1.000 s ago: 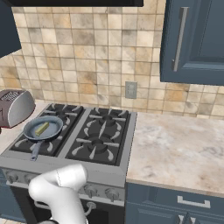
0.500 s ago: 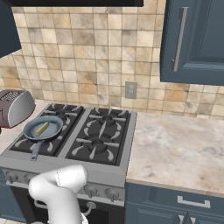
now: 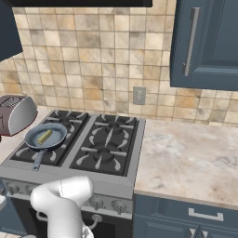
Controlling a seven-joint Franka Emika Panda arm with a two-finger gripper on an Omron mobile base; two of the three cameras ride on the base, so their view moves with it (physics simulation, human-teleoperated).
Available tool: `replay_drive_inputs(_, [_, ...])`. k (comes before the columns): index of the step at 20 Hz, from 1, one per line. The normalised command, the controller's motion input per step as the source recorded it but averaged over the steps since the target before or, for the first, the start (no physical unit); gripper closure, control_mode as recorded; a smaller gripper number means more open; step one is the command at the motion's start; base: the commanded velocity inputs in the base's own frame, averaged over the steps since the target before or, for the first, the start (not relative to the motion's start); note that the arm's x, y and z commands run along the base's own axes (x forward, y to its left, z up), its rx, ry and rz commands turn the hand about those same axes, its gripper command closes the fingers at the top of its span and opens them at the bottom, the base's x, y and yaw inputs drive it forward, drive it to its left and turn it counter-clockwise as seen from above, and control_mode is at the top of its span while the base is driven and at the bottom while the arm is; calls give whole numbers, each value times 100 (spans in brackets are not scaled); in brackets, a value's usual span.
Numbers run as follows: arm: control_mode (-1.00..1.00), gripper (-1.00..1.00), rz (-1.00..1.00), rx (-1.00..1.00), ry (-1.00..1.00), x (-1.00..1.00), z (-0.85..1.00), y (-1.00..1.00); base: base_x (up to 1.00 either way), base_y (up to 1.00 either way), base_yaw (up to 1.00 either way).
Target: Pick up the butter stick and place it in the pan. Then turn on the burner for the pan.
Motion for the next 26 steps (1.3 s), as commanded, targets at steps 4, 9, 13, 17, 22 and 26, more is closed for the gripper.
replay_drive_inputs(4, [-100, -100, 0, -1, 0, 18, -42, 0, 0, 0, 0])
replay_drive_inputs(9, [-100, -100, 0, -1, 0, 14, -41, 0, 0, 0, 0])
replay_drive_inputs(13, [-100, -100, 0, -1, 0, 15, -29, 0, 0, 0, 0])
replay_drive_inputs(17, [-100, -100, 0, -1, 0, 19, -16, 5, 0, 0, 0])
replay_drive_inputs(22, [-100, -100, 0, 0, 3, 14, -4, 10, 0, 0, 0])
replay_drive_inputs(26, [-100, -100, 0, -2, 2, 11, -8, 15, 0, 0, 0])
